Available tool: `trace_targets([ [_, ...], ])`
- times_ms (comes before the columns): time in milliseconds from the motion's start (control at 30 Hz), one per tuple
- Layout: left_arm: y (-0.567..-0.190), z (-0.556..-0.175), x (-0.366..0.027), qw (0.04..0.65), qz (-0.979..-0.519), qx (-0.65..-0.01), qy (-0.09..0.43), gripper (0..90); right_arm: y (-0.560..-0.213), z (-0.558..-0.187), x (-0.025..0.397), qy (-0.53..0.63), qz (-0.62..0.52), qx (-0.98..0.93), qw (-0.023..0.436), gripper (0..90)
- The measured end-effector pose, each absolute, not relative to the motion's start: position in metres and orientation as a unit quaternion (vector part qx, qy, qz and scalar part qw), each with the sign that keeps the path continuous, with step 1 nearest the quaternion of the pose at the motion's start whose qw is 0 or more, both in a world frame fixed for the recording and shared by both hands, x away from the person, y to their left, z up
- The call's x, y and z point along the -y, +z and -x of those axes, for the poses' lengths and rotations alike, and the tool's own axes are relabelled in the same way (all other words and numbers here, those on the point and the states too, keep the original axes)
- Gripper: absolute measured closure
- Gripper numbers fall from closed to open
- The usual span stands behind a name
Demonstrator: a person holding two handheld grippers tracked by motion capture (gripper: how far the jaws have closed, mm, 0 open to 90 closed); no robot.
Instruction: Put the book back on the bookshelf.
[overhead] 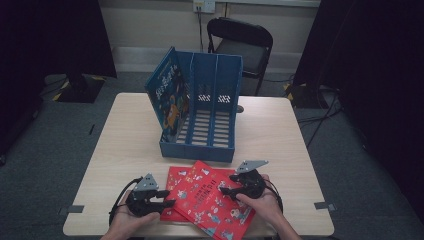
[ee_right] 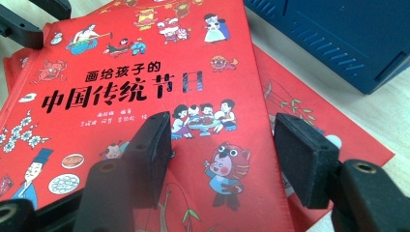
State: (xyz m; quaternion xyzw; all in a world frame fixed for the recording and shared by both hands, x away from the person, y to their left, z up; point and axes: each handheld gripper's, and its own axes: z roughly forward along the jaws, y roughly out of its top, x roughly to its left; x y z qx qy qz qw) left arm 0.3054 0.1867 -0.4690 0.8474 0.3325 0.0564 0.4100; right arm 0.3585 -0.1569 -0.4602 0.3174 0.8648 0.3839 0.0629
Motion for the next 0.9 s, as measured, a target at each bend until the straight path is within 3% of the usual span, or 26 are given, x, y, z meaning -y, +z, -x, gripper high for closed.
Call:
trace_targets([
  [367, -0.47, -0.32, -0.181, 0.414, -0.845, -0.333, 0.064, 58.5, -0.458, -0.354, 0.162, 0.375, -0.33, -0.863, 0.07, 39.7],
  [533, -0.469, -0.326, -0.172, 0.409, -0.846, -0.331, 0.093, 59.6, -0.457, -0.352, 0.167, 0.37, -0.325, -0.867, 0.078, 38.9],
  [900, -0.47, -0.345, -0.165, 0.414, -0.836, -0.35, 0.082, 59.4, -0.455, -0.344, 0.177, 0.366, -0.331, -0.865, 0.091, 38.6],
])
